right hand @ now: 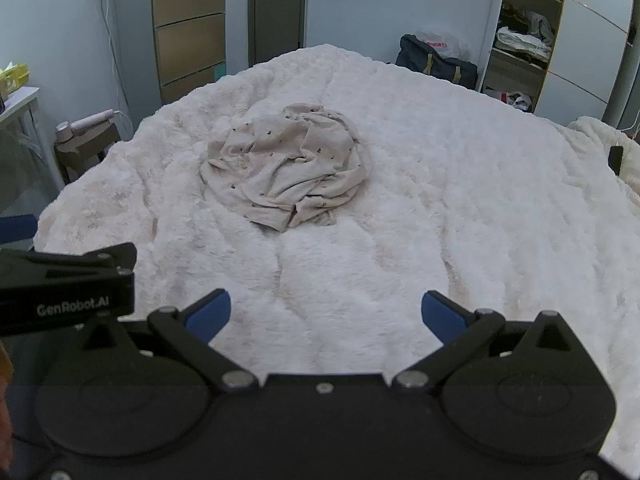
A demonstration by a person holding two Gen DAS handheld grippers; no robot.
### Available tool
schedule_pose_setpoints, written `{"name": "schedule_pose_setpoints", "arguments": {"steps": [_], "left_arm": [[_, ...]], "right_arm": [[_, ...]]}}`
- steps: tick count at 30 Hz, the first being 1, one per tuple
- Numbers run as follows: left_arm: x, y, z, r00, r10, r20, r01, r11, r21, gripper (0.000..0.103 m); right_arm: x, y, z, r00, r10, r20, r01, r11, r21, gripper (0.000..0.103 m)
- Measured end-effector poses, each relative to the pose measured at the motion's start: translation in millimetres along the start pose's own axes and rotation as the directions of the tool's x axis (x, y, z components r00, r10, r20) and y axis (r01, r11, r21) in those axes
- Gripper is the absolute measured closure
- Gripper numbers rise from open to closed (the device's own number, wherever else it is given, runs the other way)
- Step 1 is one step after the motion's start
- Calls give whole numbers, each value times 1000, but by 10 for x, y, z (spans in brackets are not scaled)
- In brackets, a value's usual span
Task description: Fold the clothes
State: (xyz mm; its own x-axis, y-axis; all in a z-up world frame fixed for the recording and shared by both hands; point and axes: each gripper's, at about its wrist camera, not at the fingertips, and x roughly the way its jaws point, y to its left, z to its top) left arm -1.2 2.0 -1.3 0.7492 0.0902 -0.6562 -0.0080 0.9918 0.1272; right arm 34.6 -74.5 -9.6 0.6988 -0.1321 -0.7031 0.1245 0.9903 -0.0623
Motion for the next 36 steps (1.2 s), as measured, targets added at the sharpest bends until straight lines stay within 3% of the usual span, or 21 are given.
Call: {"name": "schedule_pose_setpoints", "arguments": {"steps": [13, 36], "left_arm": [[70, 99, 38, 1000, 2, 0, -2, 1000, 2, 0], [-51, -125, 2, 1000, 23, 12, -23, 1000, 20, 0]], "right_arm": [[0, -25, -4, 1000, 7, 0, -7, 1000, 4, 0], [11, -38, -12, 1000, 11, 5, -11, 1000, 6, 0]]}}
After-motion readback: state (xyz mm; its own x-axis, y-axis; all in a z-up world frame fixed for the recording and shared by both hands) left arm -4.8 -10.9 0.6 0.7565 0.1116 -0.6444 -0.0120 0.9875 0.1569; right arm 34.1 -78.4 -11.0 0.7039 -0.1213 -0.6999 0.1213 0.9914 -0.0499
